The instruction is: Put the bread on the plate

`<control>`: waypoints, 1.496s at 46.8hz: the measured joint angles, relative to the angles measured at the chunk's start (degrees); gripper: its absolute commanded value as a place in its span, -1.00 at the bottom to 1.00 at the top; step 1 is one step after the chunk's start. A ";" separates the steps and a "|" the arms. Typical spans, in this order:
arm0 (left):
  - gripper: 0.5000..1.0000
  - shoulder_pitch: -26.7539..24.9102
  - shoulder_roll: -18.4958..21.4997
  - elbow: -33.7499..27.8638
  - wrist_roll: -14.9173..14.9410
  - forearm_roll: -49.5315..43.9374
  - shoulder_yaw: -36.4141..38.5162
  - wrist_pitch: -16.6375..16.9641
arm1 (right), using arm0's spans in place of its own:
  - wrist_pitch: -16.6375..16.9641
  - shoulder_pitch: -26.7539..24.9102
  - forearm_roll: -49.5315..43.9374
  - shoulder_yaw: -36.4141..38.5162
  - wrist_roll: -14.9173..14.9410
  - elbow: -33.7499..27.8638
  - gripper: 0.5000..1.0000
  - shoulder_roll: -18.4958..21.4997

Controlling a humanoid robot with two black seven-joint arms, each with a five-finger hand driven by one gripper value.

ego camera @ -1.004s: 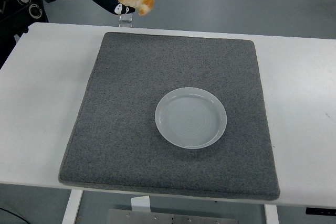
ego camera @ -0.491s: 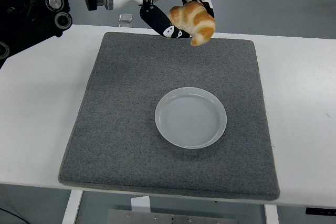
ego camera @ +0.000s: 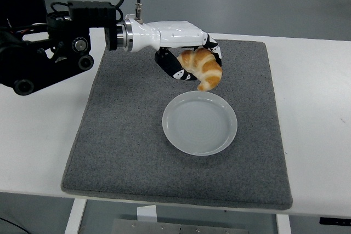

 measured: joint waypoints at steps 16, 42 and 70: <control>-1.00 4.14 -4.86 3.42 0.05 4.28 6.15 7.42 | 0.00 -0.01 0.00 -0.02 -0.01 -0.03 0.81 0.00; -1.00 8.99 -10.06 9.23 0.17 9.86 10.14 14.24 | 0.02 -0.02 0.00 0.00 0.01 -0.03 0.81 0.00; -1.00 10.04 -10.72 10.97 0.22 9.19 10.57 14.92 | 0.01 -0.05 0.00 0.00 -0.02 -0.02 0.81 0.00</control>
